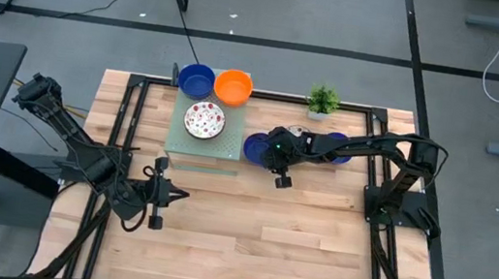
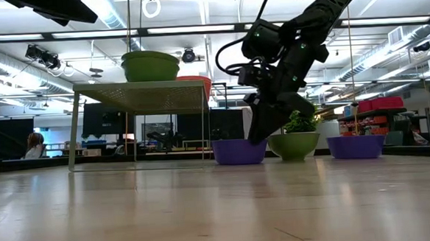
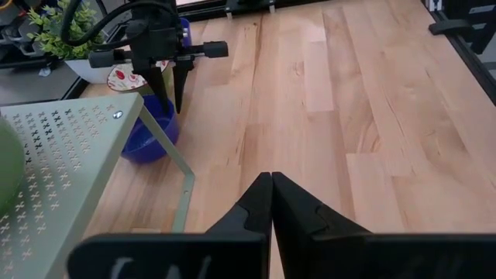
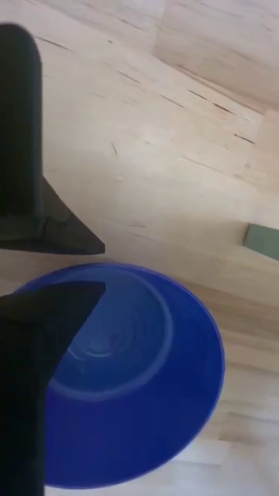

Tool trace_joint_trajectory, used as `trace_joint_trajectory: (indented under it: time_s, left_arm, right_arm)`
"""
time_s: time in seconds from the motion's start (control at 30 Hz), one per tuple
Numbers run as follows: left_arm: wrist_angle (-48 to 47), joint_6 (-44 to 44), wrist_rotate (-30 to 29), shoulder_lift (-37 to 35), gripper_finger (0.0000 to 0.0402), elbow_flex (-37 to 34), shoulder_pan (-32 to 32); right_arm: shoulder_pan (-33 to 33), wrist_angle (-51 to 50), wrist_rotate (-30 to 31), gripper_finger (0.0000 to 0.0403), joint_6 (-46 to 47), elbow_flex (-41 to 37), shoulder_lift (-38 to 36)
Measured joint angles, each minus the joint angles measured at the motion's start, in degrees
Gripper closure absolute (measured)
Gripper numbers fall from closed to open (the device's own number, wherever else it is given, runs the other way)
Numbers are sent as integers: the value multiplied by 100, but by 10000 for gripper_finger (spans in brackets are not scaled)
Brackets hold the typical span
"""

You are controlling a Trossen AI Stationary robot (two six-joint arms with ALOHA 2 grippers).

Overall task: Pick & Place Mini bowls
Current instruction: Stack the top left blue bowl on the stacked blue bowls on the shelf

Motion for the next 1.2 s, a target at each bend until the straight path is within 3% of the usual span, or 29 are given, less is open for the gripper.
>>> trace_joint_trajectory:
  time_s: [0.17, 0.33, 0.43, 0.63, 0.73, 1.03, 1.2]
  left_arm:
    - [0, 0, 0, 0, 387, 0, 0]
    - [0, 0, 0, 0, 387, 0, -2]
    - [0, 7, 0, 0, 387, 0, -1]
    - [140, 426, -5, 0, 388, -1, 28]
    - [510, 566, 102, 0, 388, -1, 189]
    - [1974, 1958, 2166, 911, 379, 5, 1098]
    - [3050, 2654, 3127, 1633, 317, 2, 1552]
  right_arm:
    - [0, -68, 0, 349, -72, 0, 0]
    - [14, -217, 16, 392, -218, 1, -4]
    - [109, -504, 79, 393, -115, 7, -98]
    - [874, -1312, 240, 398, 474, 7, -536]
    - [1448, -1451, -28, 397, 801, 4, -748]
    - [2607, -27, -1077, 398, 784, 4, -901]
    - [2702, 478, -1161, 399, 541, 4, -901]
